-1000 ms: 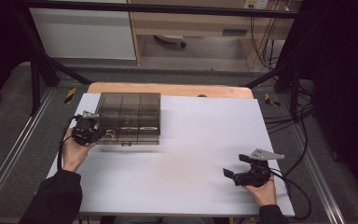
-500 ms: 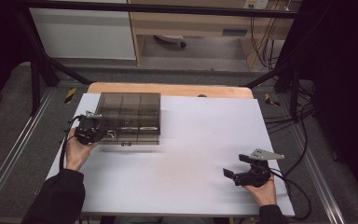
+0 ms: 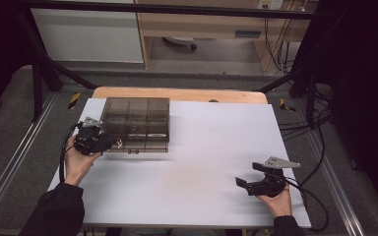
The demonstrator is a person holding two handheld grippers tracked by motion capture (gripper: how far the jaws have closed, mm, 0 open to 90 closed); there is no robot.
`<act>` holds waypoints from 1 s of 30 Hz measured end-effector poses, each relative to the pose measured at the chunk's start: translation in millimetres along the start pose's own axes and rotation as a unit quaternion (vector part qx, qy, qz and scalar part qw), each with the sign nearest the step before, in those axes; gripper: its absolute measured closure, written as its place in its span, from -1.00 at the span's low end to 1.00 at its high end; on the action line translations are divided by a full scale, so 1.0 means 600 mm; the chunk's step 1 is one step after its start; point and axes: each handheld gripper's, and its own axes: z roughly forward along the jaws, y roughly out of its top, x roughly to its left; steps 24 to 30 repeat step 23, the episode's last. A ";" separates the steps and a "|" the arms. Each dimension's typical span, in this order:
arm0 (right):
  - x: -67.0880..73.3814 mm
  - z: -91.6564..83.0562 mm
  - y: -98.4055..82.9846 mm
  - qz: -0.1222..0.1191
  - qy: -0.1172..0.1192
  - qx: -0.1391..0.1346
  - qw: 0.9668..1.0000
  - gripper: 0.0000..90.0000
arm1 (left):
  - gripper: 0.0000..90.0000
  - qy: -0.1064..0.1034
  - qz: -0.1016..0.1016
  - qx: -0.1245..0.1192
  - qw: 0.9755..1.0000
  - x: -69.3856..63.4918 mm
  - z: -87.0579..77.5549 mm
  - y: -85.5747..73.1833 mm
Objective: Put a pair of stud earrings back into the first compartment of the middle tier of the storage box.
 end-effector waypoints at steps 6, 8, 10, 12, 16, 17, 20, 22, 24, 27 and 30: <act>0.000 0.000 0.000 0.001 0.000 -0.001 1.000 -0.99 | -0.20 -0.029 0.018 -0.021 0.999 -0.022 -0.017 -0.022; 0.000 0.000 0.000 0.001 0.000 0.000 1.000 -0.99 | -0.36 -0.041 0.025 -0.026 0.999 -0.029 -0.024 -0.028; 0.000 0.000 0.000 0.001 0.000 -0.001 1.000 -0.99 | -0.43 -0.049 0.035 -0.026 0.998 -0.036 -0.029 -0.038; 0.000 -0.001 0.000 0.002 0.000 -0.002 1.000 -0.99 | -0.47 -0.054 0.044 -0.026 0.997 -0.043 -0.034 -0.049; 0.000 0.000 0.000 0.001 0.002 0.001 1.000 -0.99 | -0.63 -0.065 0.043 -0.031 0.996 -0.050 -0.040 -0.076; 0.000 0.001 0.000 0.001 0.001 0.002 1.000 -0.99 | -0.69 -0.067 0.042 -0.033 0.996 -0.051 -0.041 -0.084; 0.001 0.000 0.000 0.003 0.001 -0.001 1.000 -0.99 | -0.72 -0.078 0.036 -0.041 0.995 -0.053 -0.045 -0.108; 0.000 0.000 0.000 0.003 0.001 -0.001 1.000 -0.99 | -0.76 -0.081 0.039 -0.038 0.995 -0.053 -0.045 -0.123; 0.000 0.000 0.000 0.004 0.001 0.000 1.000 -0.99 | -0.78 -0.082 0.040 -0.037 0.995 -0.053 -0.045 -0.127; 0.000 0.000 0.000 0.004 0.001 0.000 1.000 -0.99 | -0.78 -0.082 0.040 -0.037 0.995 -0.053 -0.045 -0.127; 0.000 0.000 0.000 0.004 0.001 0.000 1.000 -0.99 | -0.78 -0.082 0.040 -0.037 0.995 -0.053 -0.045 -0.127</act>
